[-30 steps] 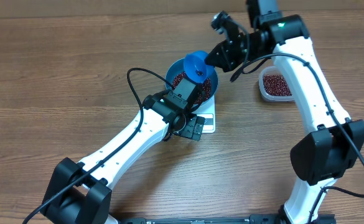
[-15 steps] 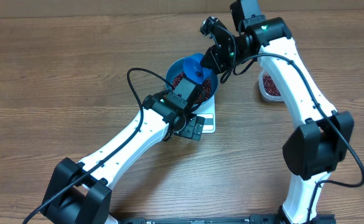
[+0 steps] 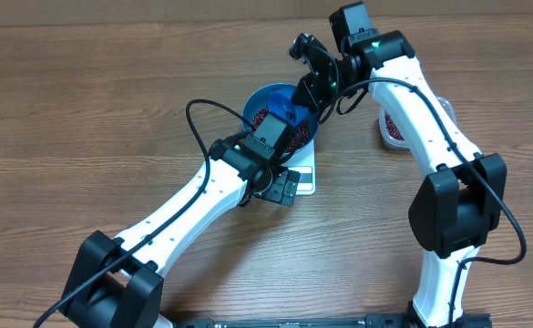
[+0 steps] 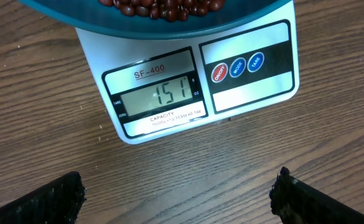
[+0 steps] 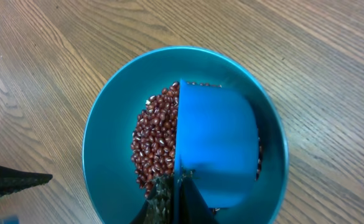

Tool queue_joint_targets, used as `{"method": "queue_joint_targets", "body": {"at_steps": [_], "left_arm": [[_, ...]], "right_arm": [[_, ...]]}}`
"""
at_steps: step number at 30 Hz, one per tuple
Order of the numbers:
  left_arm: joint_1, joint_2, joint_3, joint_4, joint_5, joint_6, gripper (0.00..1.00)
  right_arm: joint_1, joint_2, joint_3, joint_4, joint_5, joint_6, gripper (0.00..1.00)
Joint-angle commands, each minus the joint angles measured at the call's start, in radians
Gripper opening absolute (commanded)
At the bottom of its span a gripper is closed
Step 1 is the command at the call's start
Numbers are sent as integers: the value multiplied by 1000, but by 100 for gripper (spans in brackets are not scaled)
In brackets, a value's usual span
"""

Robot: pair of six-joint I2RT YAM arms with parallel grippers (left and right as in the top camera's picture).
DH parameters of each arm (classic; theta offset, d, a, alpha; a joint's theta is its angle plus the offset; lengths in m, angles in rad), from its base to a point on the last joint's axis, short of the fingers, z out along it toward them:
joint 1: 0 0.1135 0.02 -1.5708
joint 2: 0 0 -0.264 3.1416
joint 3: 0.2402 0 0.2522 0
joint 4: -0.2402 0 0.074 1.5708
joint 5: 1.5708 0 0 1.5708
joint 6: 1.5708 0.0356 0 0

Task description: Scoop item into bowl and weigh 150g on scale

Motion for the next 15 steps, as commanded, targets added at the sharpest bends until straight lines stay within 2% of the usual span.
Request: {"method": "queue_joint_targets", "body": {"at_steps": [1, 15], "left_arm": [[-4, -20, -10, 1, -10, -9, 100], [-4, -20, -10, 1, -10, -9, 100]], "right_arm": [[9, -3, -17, 19, 18, -3, 4], [51, -3, -77, 22, 23, 2, 4]]}}
